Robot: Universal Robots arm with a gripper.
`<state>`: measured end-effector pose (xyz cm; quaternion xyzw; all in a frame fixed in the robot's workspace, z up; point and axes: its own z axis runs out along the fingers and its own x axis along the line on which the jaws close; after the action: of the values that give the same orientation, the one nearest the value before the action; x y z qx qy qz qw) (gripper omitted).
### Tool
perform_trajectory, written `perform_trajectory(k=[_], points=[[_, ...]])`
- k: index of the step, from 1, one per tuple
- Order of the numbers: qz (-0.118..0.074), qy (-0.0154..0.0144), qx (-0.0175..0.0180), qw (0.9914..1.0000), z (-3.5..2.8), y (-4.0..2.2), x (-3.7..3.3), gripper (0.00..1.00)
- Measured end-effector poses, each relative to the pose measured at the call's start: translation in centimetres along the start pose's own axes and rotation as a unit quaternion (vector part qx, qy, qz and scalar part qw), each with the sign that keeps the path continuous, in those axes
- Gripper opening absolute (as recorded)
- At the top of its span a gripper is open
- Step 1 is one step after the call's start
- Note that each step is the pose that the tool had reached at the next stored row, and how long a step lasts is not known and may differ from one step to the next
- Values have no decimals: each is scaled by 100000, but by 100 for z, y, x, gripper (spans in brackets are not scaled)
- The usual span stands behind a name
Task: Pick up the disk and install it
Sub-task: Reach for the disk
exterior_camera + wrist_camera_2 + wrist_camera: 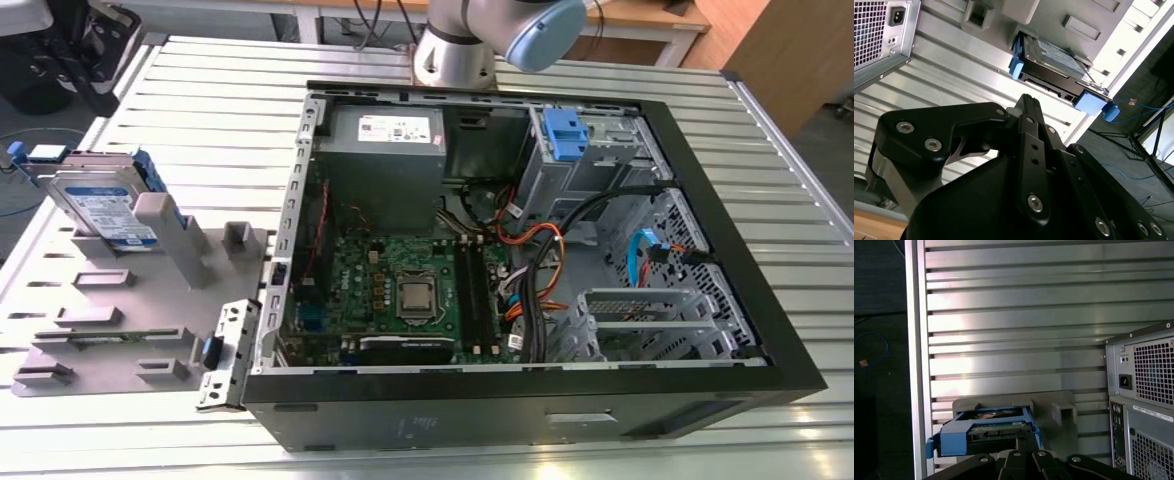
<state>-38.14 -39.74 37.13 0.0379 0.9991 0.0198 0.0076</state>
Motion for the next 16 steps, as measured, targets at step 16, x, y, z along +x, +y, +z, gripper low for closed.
perform_trajectory(k=[16], points=[[1, 3, -1, 100000, 129, -103, 178, 11]])
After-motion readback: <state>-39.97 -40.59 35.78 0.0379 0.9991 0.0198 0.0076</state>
